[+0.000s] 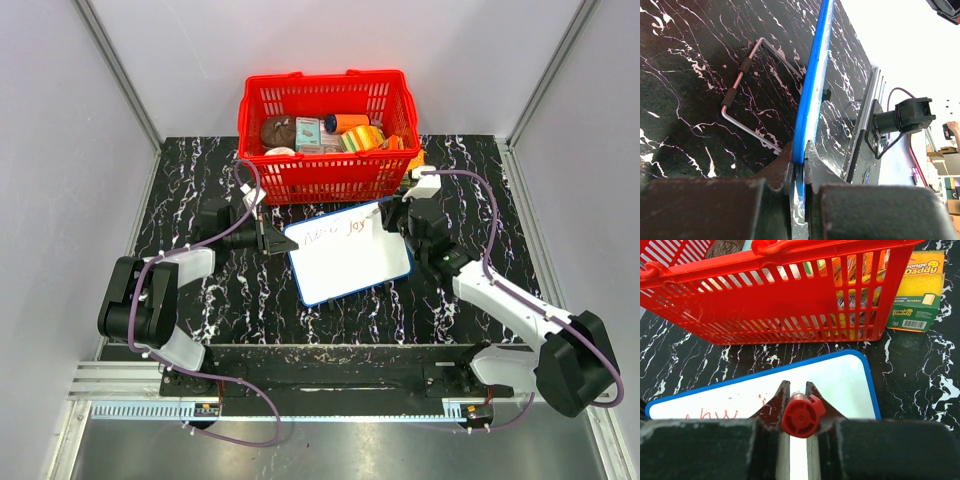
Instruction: Write a sentence on the whiteboard
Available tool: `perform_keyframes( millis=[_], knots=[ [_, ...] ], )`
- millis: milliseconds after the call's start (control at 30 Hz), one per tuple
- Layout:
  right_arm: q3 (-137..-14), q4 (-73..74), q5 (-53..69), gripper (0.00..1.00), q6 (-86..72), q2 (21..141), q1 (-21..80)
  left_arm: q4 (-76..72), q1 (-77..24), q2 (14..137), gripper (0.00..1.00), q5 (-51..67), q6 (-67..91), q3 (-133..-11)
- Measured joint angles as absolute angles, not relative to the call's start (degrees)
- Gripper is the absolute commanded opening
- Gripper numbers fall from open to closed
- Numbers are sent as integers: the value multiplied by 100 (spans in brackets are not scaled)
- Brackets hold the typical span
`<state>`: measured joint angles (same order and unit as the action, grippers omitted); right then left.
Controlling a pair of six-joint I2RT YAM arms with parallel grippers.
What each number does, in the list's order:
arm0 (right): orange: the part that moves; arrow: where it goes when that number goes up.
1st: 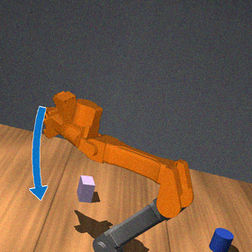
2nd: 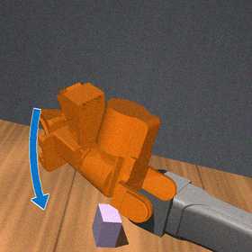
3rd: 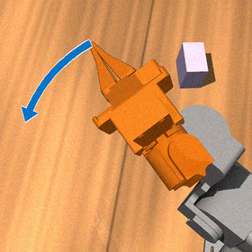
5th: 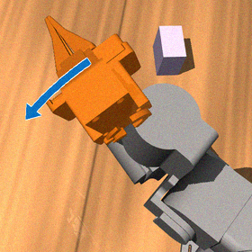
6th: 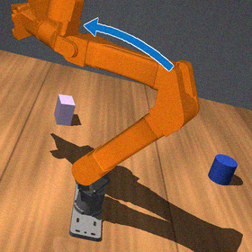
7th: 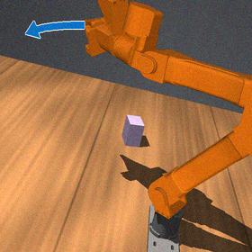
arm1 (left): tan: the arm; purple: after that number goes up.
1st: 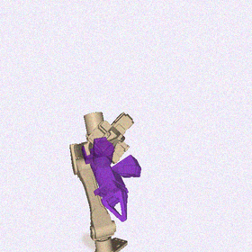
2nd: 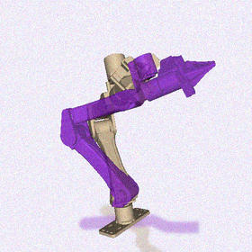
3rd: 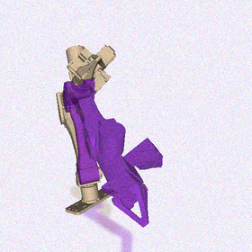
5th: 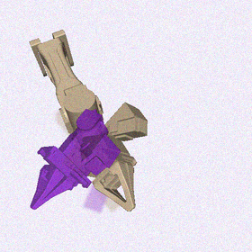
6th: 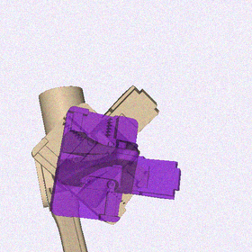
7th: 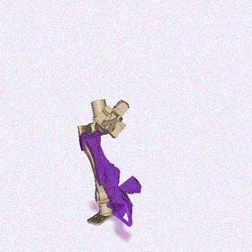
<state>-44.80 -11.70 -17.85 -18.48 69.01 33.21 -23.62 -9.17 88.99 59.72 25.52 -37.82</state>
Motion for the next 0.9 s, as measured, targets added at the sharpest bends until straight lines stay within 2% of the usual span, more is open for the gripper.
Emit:
perform_keyframes(
  millis=[900],
  knots=[
    [-4215, -991, -1675, 0, -1931, 6648, 3319, -2359, -917, 8899, 0, 5975, 2539, -3782]
  ],
)
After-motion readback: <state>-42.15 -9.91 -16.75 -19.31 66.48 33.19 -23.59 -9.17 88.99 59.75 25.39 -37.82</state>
